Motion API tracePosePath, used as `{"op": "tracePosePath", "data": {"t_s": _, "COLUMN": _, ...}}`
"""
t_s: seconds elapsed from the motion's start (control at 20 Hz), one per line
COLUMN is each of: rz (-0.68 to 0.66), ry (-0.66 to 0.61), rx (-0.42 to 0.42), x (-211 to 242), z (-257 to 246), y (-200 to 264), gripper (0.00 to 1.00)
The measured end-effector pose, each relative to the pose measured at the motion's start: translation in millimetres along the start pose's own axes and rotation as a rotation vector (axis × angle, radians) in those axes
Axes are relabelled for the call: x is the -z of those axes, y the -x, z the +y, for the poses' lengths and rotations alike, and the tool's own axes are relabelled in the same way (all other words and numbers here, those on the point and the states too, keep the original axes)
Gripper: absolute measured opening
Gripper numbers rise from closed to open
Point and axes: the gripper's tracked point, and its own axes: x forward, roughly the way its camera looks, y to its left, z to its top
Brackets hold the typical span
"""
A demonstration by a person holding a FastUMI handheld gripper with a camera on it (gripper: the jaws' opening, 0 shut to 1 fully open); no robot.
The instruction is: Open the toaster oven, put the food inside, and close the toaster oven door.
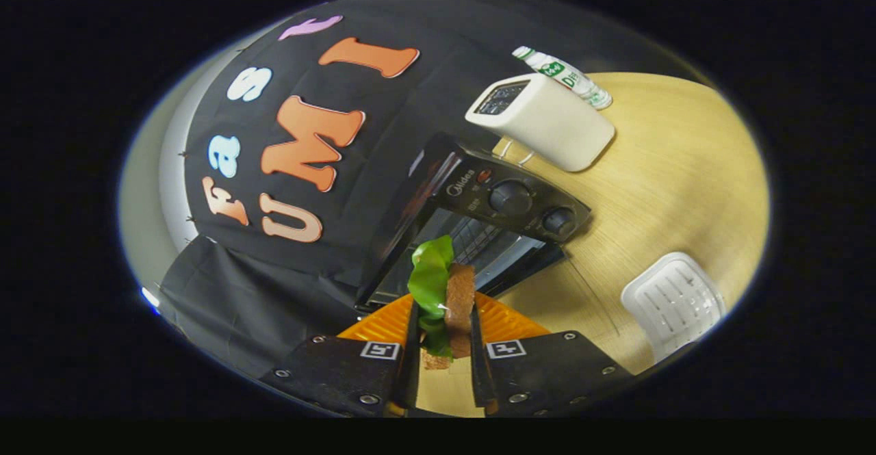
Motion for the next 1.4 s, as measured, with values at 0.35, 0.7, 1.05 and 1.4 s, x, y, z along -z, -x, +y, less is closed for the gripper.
{"op": "tracePosePath", "data": {"t_s": 0.35, "rz": -0.068, "ry": -0.136, "rx": -0.008, "x": 11, "z": 5, "y": -70, "gripper": 0.32}}
{"op": "tracePosePath", "data": {"t_s": 0.7, "rz": -0.187, "ry": -0.295, "rx": -0.002, "x": 1, "z": 8, "y": -109, "gripper": 0.32}}
{"op": "tracePosePath", "data": {"t_s": 1.05, "rz": -0.241, "ry": -0.338, "rx": 0.047, "x": 4, "z": 5, "y": -124, "gripper": 0.38}}
{"op": "tracePosePath", "data": {"t_s": 1.4, "rz": -0.237, "ry": -0.312, "rx": 0.164, "x": 14, "z": 1, "y": -115, "gripper": 0.71}}
